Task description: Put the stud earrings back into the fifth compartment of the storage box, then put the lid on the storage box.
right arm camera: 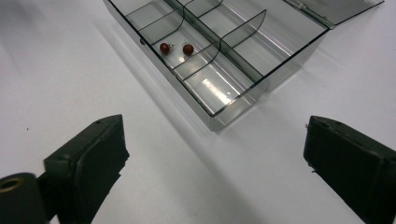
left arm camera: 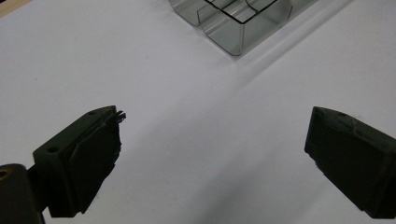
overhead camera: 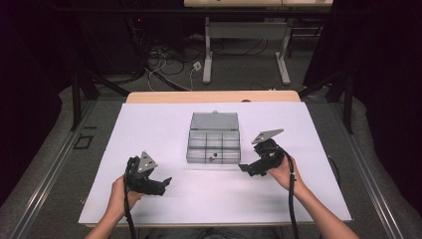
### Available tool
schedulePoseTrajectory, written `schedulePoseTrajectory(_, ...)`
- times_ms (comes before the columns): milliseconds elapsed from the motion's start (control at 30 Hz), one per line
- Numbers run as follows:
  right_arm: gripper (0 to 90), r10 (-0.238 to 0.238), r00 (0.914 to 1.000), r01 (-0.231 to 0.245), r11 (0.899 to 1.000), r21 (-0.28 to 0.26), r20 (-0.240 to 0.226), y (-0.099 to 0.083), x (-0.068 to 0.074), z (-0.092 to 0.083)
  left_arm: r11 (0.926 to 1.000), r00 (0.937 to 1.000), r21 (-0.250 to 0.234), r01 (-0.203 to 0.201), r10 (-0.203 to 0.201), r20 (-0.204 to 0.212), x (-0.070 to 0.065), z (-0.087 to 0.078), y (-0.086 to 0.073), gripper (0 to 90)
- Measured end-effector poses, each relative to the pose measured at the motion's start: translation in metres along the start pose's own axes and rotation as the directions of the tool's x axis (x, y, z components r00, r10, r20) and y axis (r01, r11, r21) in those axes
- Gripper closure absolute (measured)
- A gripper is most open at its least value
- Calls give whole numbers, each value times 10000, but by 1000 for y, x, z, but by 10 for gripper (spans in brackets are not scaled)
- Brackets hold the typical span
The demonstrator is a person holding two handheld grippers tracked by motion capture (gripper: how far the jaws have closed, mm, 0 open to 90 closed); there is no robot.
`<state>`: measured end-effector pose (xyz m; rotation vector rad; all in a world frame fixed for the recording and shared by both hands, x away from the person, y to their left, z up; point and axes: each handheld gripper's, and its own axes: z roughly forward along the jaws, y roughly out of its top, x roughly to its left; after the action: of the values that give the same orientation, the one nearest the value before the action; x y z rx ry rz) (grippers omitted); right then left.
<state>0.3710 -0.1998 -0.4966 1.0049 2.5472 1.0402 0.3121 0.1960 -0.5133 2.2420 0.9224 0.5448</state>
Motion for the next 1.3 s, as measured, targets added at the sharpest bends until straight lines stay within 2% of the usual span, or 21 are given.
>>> schedulePoseTrajectory(100, 1, -26, 9999, 24, 9999, -102, -138, -4, -2, -3, 10000, 10000, -35, 13, -13, -21, -1, 0, 0, 35)
schedulePoseTrajectory(267, 0, -62, 10000, 63, 9997, -253, 6, -9, -3, -6, 10000, 10000, -31, -43, 43, -5, -1, 1, 1, 35)
schedulePoseTrajectory(333, 0, -20, 10000, 20, 9999, -162, -25, -9, -4, -6, 9999, 9998, 43, -161, 162, -94, -2, 1, 2, 35)
schedulePoseTrajectory(367, 0, 11, 10000, -12, 9999, -151, -67, -9, -4, -5, 9998, 9996, 130, -150, 153, -244, -3, 1, 3, 36)
schedulePoseTrajectory(400, 0, 2, 10000, -3, 9997, -226, -28, -10, -4, -4, 9997, 9997, 201, -122, 127, -223, -2, 0, 4, 35)
schedulePoseTrajectory(467, 0, 62, 10000, -62, 9998, -184, 6, -9, -5, -3, 10000, 9994, 39, -11, 12, -344, -1, -1, 7, 34)
schedulePoseTrajectory(533, 1, 85, 10000, -85, 9999, -58, -2, -9, -7, -2, 9999, 9996, -88, 106, -108, -271, 0, -2, 12, 35)
schedulePoseTrajectory(667, 1, 134, 9999, -134, 9999, -47, 4, -9, -9, -2, 9998, 9997, -71, 208, -209, -86, -1, -1, 22, 36)
schedulePoseTrajectory(867, 1, 123, 9999, -122, 9999, -82, 105, -8, -10, -3, 9998, 9999, -138, -142, 142, -34, -4, 2, 42, 34)
schedulePoseTrajectory(933, 1, 215, 9998, -215, 9998, -51, 48, -9, -11, -3, 9998, 9999, -85, -162, 162, -18, -4, 6, 51, 35)
schedulePoseTrajectory(1033, 2, 119, 9999, -119, 9999, -8, 96, -9, -12, -3, 9990, 9990, -50, -446, 446, -46, -4, 12, 64, 37)
schedulePoseTrajectory(1133, 2, 132, 9999, -132, 9999, 86, 16, -10, -13, -2, 9993, 9993, -45, -359, 358, -51, -5, 21, 75, 39)
schedulePoseTrajectory(1167, 1, 171, 9998, -172, 9998, 72, 34, -10, -13, -2, 9989, 9989, 15, -466, 466, -62, -4, 24, 78, 39)
schedulePoseTrajectory(1300, 1, 223, 9998, -223, 9998, 19, 2, -12, -14, -3, 9995, 9995, 25, -307, 307, 42, -3, 35, 91, 38)
